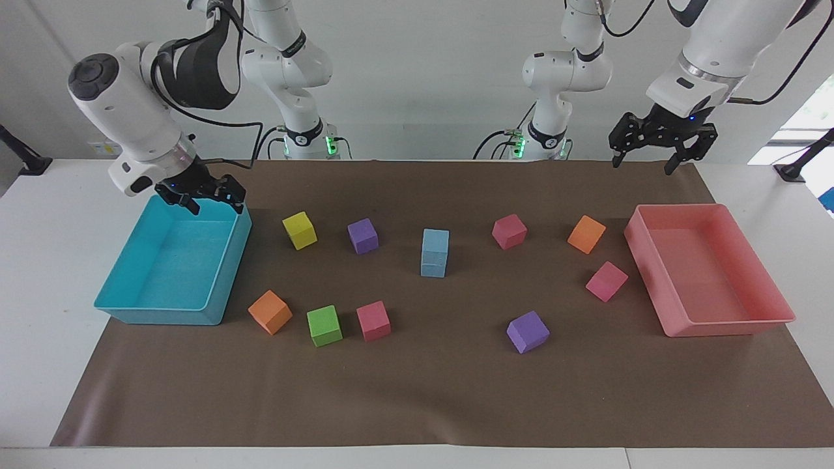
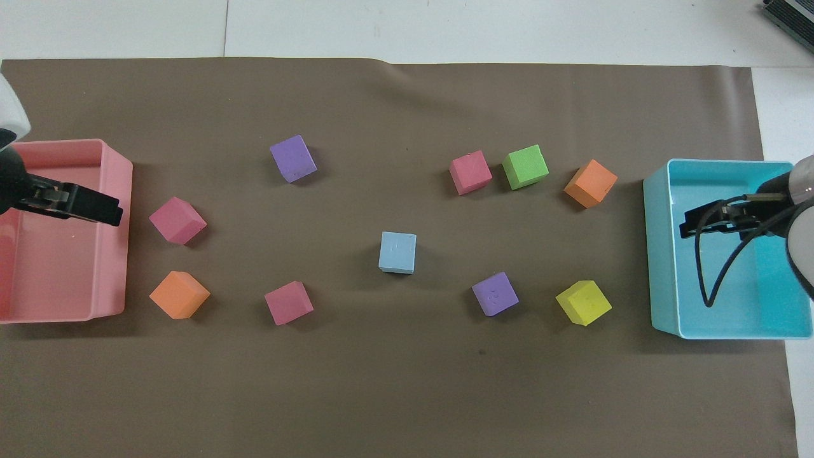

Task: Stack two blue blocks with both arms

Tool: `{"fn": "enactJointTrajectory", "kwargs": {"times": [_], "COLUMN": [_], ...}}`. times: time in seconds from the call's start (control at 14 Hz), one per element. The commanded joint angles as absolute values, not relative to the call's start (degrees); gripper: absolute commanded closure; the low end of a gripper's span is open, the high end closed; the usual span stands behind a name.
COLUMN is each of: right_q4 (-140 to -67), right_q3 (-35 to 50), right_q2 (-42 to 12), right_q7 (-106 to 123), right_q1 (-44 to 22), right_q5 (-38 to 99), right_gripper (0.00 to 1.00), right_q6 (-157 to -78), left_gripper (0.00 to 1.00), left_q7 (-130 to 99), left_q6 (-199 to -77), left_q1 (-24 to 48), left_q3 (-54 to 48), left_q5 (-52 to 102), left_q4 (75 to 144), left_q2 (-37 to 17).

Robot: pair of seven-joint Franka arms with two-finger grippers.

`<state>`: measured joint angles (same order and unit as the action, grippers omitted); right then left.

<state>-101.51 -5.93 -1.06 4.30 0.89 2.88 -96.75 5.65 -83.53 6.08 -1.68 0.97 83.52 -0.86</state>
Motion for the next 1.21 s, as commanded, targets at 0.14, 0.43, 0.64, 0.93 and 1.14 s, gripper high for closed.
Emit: {"fn": "enactJointTrajectory", "kwargs": {"times": [0.14, 0.43, 0.64, 0.93, 1.14], "right_q4": [-100.7, -93.2, -87.2, -90.6, -90.9], "right_q3": [-5.6, -5.5, -5.3, -4.7, -4.6], "right_q2": [4.4, 4.3, 3.8, 4.8, 4.9], "right_q7": [2.5, 2.9, 3.0, 2.6, 2.5], "right_q1": [1.4, 1.4, 1.1, 0.4, 0.4], "right_q5": [1.1, 0.4, -2.1, -3.3, -2.7], "right_gripper": [0.0, 0.0, 0.0, 0.0, 0.0], "right_q6": [-93.6, -90.7, -84.9, -85.5, -86.1], "left_gripper": [0.0, 0.0, 0.0, 0.0, 0.0], "left_q7": [5.4, 5.4, 5.5, 5.5, 5.4], "left_q6": [-81.8, -79.4, -78.9, -78.9, -78.8], "left_q1": [4.8, 5.1, 5.4, 5.5, 5.6], "left_q3": [-1.8, -1.8, -1.8, -1.8, -1.8], "left_q5": [1.6, 1.6, 1.6, 1.6, 1.6], "left_q4": [84.2, 84.2, 84.5, 84.6, 84.6], "left_q2": [0.2, 0.4, 0.7, 0.7, 0.8]}}
